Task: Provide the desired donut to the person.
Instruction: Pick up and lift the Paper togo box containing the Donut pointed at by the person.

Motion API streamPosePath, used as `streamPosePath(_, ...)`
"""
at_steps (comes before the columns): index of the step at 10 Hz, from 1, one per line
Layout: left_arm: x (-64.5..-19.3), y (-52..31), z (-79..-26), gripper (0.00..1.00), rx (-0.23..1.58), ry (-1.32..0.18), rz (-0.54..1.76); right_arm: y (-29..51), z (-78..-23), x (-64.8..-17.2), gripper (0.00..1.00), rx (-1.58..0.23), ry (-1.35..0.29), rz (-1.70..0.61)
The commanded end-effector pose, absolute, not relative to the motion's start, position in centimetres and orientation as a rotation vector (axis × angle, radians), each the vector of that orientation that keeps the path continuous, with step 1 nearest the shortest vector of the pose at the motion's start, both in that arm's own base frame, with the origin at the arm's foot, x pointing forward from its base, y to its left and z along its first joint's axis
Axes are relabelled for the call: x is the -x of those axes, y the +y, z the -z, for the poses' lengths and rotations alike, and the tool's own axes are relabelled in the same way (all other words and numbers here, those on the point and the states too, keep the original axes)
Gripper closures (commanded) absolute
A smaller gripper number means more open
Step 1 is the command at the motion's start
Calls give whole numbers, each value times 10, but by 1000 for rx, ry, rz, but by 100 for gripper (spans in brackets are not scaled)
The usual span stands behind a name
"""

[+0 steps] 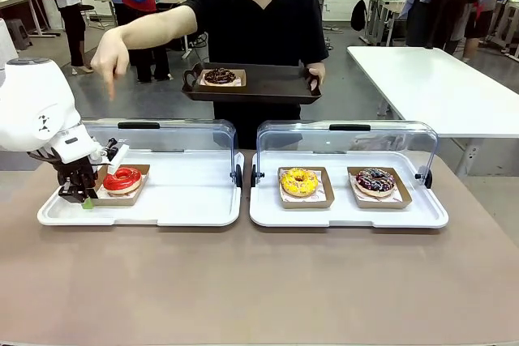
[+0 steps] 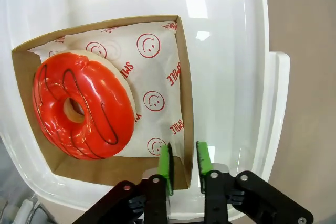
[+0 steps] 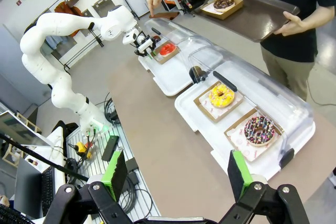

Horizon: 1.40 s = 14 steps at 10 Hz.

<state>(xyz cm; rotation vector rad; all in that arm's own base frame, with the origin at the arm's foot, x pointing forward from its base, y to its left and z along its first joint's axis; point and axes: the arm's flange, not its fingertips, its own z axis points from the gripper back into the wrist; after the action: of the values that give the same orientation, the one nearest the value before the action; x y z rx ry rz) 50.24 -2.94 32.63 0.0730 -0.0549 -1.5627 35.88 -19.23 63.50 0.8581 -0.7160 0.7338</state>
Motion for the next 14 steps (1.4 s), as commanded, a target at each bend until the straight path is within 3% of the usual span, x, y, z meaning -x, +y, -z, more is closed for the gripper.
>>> streamPosePath(1, -505, -27, -326, 100, -75, -66, 1577, -191, -635, -359, 0, -876, -734, -736)
streamPosePath(7, -491, -28, -345, 100, -64, -14, 1608, -191, -635, -359, 0, -876, -734, -736)
streamPosePath(8, -466, -36, -372, 100, -36, 52, 1616, -191, -635, -359, 0, -876, -734, -736)
streamPosePath(11, -394, -52, -475, 100, -19, -23, 1680, -191, -635, -359, 0, -876, -734, -736)
streamPosePath(14, -359, -63, -565, 100, -61, -93, 1648, -191, -635, -359, 0, -876, -734, -736)
